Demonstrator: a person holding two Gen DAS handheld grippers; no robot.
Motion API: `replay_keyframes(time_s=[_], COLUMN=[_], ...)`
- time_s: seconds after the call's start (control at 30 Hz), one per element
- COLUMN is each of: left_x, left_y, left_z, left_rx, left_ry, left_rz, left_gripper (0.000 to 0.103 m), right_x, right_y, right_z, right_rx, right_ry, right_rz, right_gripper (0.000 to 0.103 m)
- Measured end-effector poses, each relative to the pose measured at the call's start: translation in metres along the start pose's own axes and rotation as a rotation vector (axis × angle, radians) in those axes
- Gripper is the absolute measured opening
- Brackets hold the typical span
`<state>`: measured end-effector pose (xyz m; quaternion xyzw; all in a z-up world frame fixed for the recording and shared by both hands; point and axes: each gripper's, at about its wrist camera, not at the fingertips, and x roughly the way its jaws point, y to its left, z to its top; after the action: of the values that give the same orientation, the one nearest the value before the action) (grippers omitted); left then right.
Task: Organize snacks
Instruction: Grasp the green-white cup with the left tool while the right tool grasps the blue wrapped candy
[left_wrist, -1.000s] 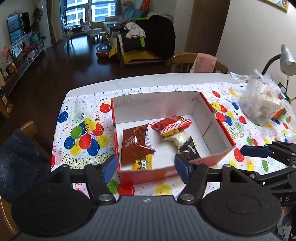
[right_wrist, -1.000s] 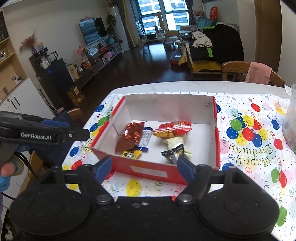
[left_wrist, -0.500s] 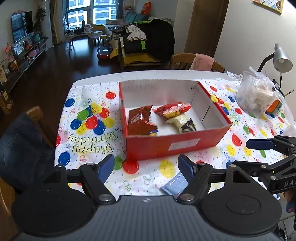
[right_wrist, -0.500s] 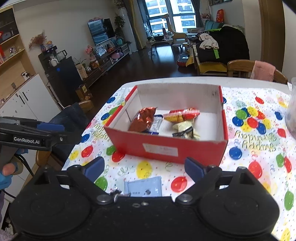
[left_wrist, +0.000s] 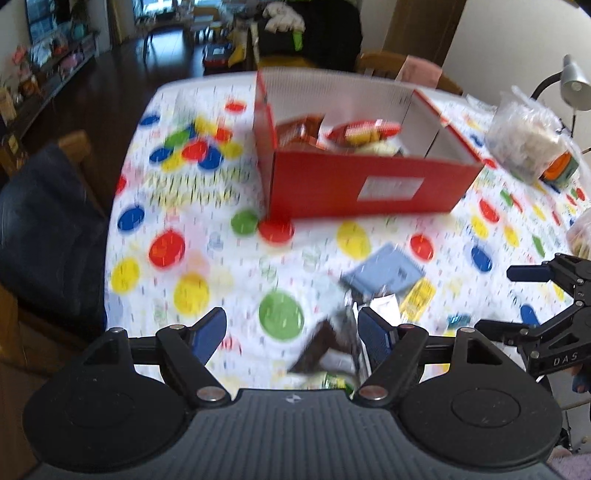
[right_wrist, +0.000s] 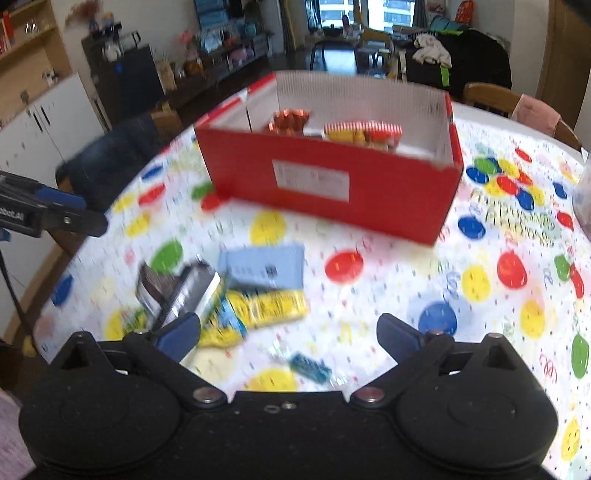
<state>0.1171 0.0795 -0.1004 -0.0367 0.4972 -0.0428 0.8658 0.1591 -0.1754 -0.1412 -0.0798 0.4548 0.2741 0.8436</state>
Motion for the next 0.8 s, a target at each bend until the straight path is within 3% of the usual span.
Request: replay_keyframes(time_s=[0.27, 0.53, 0.8], left_x=[0.033, 0.046, 0.058], left_y=[-0.002, -0.015, -0.019], left_z=[-0.028, -0.044, -0.051], left_rx=[0.010, 0.109, 0.136], left_ry=[0.129, 0.166, 0.180], left_rz=[-0.021, -0.054, -0.040], left_gripper=[0.078, 0.078, 0.078], right_x=[0.015, 0.030, 0.042], right_y=[0.000, 0.004, 0.010], right_z=[-0.014, -0.016, -0.018], right_rx=[-0.072, -0.174, -0.265], right_ry=[0.064, 0.111, 0.146], right_rz=[-0.001, 0.009, 0.019], right_gripper=[0.093, 0.071, 0.046])
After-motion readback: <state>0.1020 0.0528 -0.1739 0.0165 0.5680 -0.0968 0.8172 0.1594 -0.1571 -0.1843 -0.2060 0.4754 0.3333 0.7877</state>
